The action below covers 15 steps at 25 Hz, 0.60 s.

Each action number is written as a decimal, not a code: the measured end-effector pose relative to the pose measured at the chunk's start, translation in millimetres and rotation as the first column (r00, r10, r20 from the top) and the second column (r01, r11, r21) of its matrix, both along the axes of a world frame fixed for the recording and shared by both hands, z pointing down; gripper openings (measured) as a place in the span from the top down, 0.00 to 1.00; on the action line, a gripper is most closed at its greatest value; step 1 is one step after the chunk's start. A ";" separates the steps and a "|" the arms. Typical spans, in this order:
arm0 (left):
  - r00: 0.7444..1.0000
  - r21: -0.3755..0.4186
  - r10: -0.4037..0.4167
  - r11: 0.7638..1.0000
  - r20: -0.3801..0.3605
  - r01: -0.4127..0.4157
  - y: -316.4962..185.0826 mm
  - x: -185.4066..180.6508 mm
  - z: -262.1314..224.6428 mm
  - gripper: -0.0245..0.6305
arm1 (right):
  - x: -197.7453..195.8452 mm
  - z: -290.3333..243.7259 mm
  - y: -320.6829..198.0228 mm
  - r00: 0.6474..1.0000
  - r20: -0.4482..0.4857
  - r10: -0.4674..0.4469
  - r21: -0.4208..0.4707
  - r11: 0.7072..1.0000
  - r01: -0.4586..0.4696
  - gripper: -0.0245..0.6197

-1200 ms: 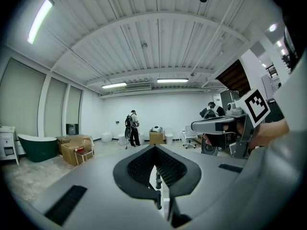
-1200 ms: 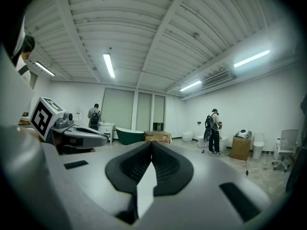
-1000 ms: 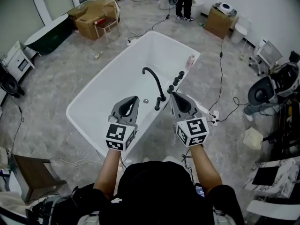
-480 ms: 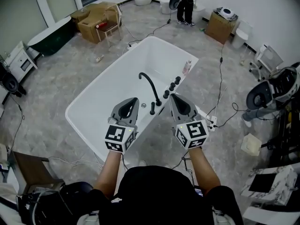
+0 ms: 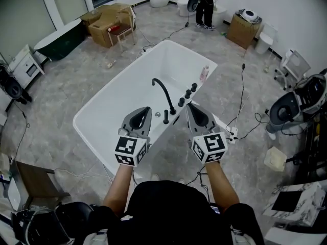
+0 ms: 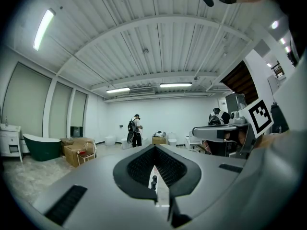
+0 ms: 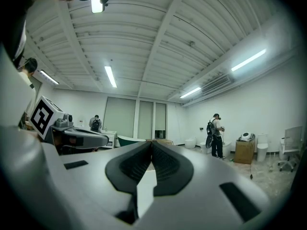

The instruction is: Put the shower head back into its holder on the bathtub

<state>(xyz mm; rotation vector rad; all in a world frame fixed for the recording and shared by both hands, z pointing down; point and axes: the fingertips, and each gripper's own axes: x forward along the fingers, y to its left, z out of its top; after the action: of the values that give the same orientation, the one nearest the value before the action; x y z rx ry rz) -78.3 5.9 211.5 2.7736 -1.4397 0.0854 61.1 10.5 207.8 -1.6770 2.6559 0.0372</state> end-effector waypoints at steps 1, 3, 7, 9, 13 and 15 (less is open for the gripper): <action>1.000 0.004 0.001 1.000 0.005 -0.001 2.1 1.2 0.7 0.94 | 1.2 0.6 1.6 1.000 0.002 0.001 0.001 1.000 -0.001 0.93; 1.000 0.014 0.001 1.000 0.017 -0.002 6.2 3.2 1.2 0.94 | 2.6 1.1 4.7 1.000 0.005 0.002 0.002 1.000 -0.002 0.93; 1.000 0.029 -0.001 1.000 0.029 0.001 12.9 5.9 -1.7 0.94 | 3.5 -1.4 11.7 1.000 0.004 0.002 0.005 1.000 -0.002 0.93; 1.000 0.030 -0.002 1.000 0.030 0.001 14.8 7.2 -2.3 0.94 | 4.9 -1.7 13.6 1.000 0.002 0.003 0.003 1.000 -0.003 0.93; 1.000 0.026 -0.001 1.000 0.026 0.000 16.3 5.8 -2.0 0.94 | 4.3 -1.6 15.0 1.000 0.000 0.006 0.000 1.000 -0.006 0.93; 1.000 0.027 0.000 1.000 0.028 -0.001 16.4 5.2 -0.5 0.94 | 4.0 -0.3 15.1 1.000 -0.001 0.007 -0.003 1.000 -0.007 0.93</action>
<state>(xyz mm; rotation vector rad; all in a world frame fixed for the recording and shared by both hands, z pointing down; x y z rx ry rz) -73.2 22.3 211.0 2.8050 -1.4571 0.1060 65.1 25.5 207.5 -1.6873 2.6525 0.0342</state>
